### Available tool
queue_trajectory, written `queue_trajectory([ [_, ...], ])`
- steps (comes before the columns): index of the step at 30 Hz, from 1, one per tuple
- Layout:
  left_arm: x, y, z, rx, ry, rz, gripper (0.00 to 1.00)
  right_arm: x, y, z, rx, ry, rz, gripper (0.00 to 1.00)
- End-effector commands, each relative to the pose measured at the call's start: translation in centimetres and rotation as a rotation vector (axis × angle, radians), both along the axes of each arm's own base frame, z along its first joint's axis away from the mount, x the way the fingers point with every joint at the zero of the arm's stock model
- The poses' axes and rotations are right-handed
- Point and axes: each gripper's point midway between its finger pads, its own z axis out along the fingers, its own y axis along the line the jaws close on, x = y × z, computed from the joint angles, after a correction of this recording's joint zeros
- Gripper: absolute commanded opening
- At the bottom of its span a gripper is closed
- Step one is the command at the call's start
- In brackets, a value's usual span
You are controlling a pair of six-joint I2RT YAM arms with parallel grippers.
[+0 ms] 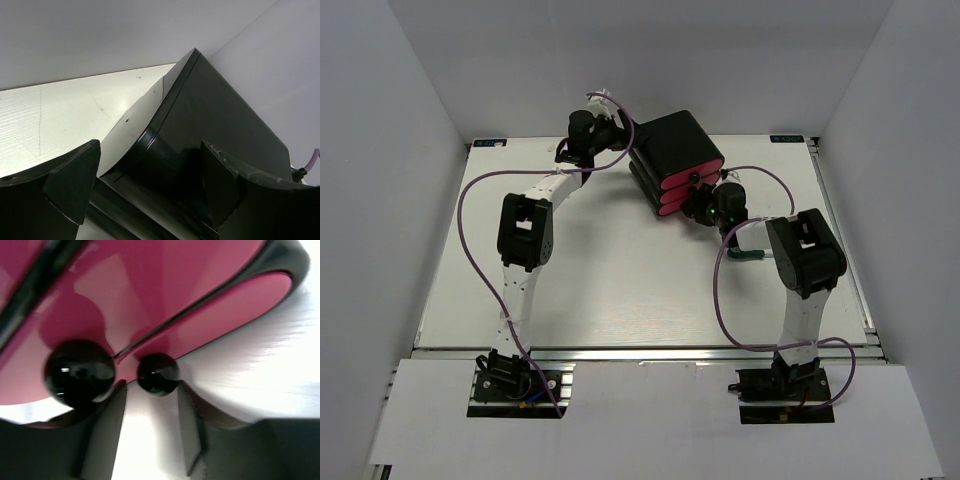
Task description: Sort the tools into containers
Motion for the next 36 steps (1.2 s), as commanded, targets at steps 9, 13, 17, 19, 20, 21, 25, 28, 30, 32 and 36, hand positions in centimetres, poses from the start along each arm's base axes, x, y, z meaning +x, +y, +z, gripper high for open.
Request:
queue_trajectory([
  [9,-0.9,0.3,1.6,0.006,0.008,-0.014,0.89,0.6,-0.8,2.5,-0.016,-0.144,0.000,0.22],
  [13,-1.0,0.3,1.6,0.005,0.007,-0.015,0.89,0.1,-1.3,2.2,-0.026,-0.144,-0.001,0.41],
  [17,-1.1,0.3,1.9,0.002,0.004,-0.013,0.89,1.0,-1.7,2.5,-0.034,-0.162,-0.030,0.62],
  [19,-1.2,0.2,1.8,0.002,0.008,-0.015,0.89,1.6,-1.8,2.6,-0.022,-0.167,-0.028,0.62],
  [20,-1.1,0.4,1.7,0.003,0.009,-0.012,0.89,1.8,-1.6,2.7,-0.009,-0.165,-0.028,0.62],
  [21,-1.1,0.3,1.8,0.002,0.008,-0.013,0.89,2.2,-1.6,2.9,0.000,-0.171,-0.031,0.61],
  [25,-1.2,0.4,1.8,0.003,0.011,-0.010,0.89,3.1,-1.6,3.0,0.010,-0.169,-0.058,0.56],
  [28,-1.2,0.4,1.6,0.005,0.014,-0.012,0.89,3.7,-1.3,3.4,0.015,-0.191,-0.046,0.53],
  [30,-1.2,0.3,1.7,0.006,0.014,-0.012,0.89,3.8,-1.0,3.1,0.018,-0.189,-0.032,0.52],
  [32,-1.2,0.4,1.7,0.004,0.014,-0.010,0.89,4.0,-0.7,3.3,0.020,-0.198,-0.021,0.50],
  [36,-1.1,0.4,1.7,0.000,0.014,-0.008,0.89,3.7,-0.4,3.4,0.015,-0.216,0.015,0.42],
])
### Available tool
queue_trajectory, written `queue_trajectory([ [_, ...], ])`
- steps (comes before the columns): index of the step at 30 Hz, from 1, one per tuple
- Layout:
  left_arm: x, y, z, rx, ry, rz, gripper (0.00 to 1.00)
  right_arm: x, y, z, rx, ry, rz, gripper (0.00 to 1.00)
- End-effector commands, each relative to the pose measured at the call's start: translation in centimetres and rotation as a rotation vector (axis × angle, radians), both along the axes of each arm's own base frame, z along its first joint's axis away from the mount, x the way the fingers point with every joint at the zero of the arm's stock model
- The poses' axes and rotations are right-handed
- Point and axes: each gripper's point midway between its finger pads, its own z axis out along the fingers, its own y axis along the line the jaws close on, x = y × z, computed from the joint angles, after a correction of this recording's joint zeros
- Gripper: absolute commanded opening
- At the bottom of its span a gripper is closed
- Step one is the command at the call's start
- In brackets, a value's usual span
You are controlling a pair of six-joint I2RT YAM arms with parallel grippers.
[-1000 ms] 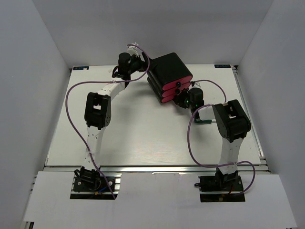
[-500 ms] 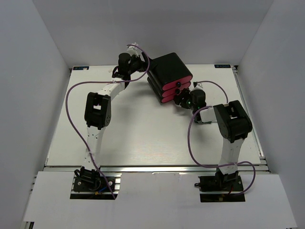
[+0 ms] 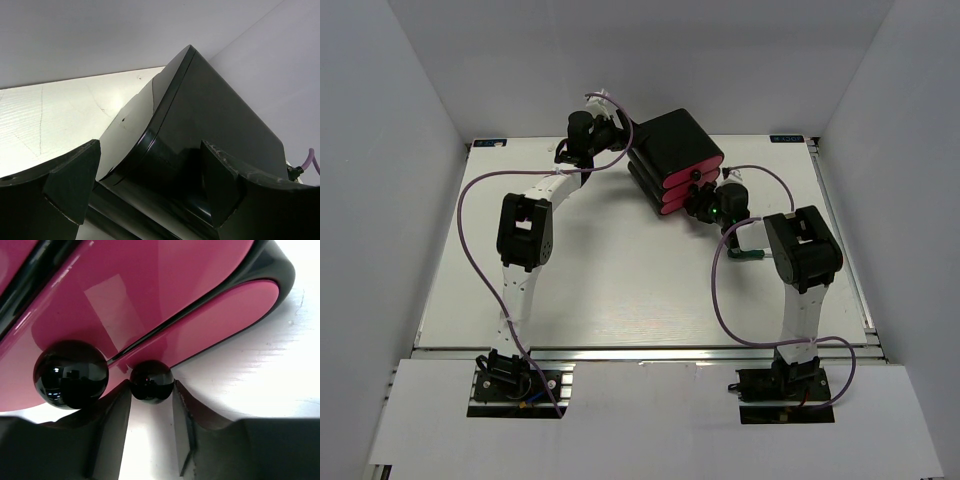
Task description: Sort the tools into containers
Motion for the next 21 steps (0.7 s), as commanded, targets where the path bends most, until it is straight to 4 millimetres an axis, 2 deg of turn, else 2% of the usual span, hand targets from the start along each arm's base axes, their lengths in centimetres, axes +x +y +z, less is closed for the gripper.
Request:
queue_trajectory([
  [1,-1.1,0.2,1.7,0.015,0.007,-0.014,0.89,2.1,0.4,3.9,0.030,-0.144,0.009,0.40],
  [5,-1.1,0.2,1.8,0.009,0.005,-0.017,0.89,1.2,0.4,4.0,0.029,-0.151,0.024,0.29],
  [14,-1.2,0.2,2.0,0.008,0.002,-0.019,0.89,-1.2,-0.5,3.5,0.020,-0.136,0.049,0.22],
  [15,-1.2,0.2,2.0,0.008,0.001,-0.019,0.89,-1.5,-0.6,4.1,0.023,-0.146,0.057,0.22],
  [16,-1.3,0.2,2.0,0.006,0.002,-0.020,0.89,-2.2,-1.0,3.5,0.020,-0.129,0.058,0.22],
  [18,-1.3,0.2,2.0,0.006,0.000,-0.021,0.89,-3.2,-1.0,4.2,0.025,-0.133,0.074,0.22],
  [19,-1.4,0.2,2.0,0.006,0.000,-0.023,0.89,-4.3,-1.4,3.2,0.020,-0.103,0.077,0.22],
  [20,-1.4,0.2,2.0,0.007,-0.001,-0.023,0.89,-4.8,-1.5,3.9,0.024,-0.114,0.080,0.21],
  [21,-1.4,0.1,2.0,0.007,-0.001,-0.025,0.89,-5.5,-1.6,3.8,0.024,-0.107,0.084,0.22],
])
